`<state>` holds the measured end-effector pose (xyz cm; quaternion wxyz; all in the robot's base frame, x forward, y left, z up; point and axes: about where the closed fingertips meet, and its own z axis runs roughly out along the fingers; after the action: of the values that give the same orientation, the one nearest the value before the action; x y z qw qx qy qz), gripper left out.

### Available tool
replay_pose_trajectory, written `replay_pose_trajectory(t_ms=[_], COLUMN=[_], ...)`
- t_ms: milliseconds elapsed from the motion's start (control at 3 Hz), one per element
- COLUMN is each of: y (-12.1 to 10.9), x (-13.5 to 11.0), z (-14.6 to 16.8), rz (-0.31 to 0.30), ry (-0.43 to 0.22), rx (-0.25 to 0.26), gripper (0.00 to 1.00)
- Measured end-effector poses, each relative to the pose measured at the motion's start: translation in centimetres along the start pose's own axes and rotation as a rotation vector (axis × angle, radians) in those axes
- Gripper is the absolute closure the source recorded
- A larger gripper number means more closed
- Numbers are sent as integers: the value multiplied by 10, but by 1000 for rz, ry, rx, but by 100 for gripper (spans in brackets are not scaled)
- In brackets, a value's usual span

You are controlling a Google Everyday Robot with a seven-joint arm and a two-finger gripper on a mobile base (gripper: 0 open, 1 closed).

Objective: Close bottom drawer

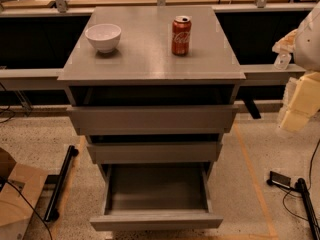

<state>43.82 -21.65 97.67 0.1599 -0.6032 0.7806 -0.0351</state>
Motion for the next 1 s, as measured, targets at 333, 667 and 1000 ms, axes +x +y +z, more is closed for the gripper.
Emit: replay_pose_trajectory(t_ms=[333, 667, 1000], y=[0, -1, -3], x=[0, -1, 8], z=[0, -2, 20], rz=[0, -1, 18], ry=[0, -3, -39], rx=[0, 9, -38], gripper=[0, 14, 38])
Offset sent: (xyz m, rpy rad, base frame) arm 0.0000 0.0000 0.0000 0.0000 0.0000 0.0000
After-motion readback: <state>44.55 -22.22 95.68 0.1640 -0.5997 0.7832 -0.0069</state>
